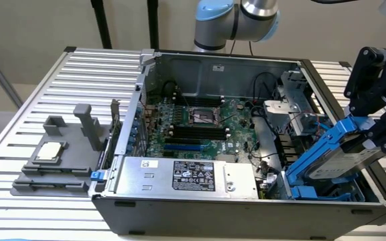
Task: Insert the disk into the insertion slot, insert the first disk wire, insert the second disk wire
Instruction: 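Insert the disk into the insertion slot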
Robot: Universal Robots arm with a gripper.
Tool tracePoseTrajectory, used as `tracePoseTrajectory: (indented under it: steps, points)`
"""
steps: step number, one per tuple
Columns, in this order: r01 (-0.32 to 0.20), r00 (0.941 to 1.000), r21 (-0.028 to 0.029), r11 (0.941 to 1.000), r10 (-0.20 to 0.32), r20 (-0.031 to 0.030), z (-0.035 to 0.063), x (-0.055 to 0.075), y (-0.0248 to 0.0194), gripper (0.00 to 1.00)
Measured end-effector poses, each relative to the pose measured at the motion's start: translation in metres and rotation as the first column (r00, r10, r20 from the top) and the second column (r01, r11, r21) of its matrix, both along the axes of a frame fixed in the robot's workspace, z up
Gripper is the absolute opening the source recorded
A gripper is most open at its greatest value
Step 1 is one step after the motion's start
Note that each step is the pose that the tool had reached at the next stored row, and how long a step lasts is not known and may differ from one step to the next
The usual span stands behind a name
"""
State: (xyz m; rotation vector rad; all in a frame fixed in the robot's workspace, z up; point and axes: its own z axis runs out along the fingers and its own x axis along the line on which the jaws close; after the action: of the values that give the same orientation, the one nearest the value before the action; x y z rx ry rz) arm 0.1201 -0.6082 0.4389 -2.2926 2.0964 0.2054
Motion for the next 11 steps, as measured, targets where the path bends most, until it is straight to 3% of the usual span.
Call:
tracePoseTrajectory:
  steps: [11]
  points:
    - [-0.003,1.0000,0.0001,1.0000,0.003,-0.0001,-0.0077,0.0001,0.0000,0.32]
